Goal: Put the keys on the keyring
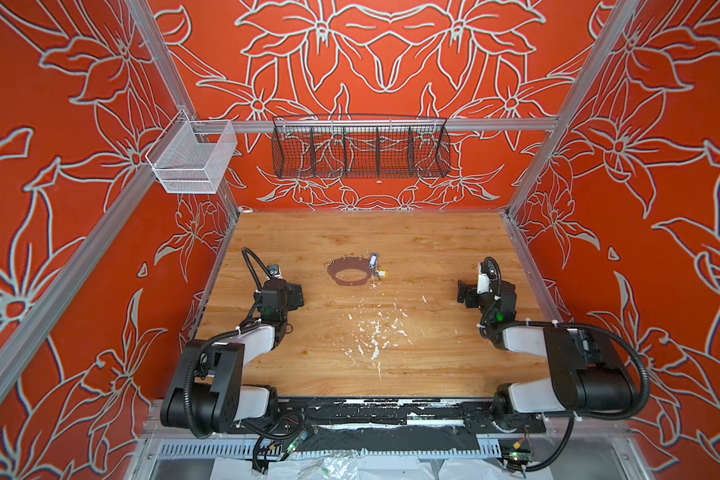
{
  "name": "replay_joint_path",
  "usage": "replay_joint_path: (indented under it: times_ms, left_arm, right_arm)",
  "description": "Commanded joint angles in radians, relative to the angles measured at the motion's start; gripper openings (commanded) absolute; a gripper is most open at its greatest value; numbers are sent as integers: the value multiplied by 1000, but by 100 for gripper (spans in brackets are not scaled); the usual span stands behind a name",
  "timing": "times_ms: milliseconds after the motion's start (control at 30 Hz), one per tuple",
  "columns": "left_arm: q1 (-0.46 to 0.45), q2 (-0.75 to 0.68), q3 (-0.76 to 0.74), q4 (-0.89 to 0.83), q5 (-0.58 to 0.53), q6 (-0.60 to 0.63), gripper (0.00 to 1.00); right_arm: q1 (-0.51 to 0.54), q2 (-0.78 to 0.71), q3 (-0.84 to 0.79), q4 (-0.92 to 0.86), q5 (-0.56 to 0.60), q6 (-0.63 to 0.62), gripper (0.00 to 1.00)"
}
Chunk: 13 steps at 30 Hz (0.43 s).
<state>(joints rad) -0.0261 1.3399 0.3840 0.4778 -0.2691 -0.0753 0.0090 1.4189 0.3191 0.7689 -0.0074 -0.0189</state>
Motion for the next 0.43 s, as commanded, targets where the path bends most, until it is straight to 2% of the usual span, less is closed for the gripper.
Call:
replay_joint_path:
  times_ms: [0, 400]
  left_arm:
    - [4, -4, 4, 41, 13, -1, 97]
    - [5, -3, 9, 30, 16, -3, 97]
  right_arm:
    - [6, -8, 11, 11, 1, -2, 97]
    - [6, -8, 14, 9, 1, -3, 97]
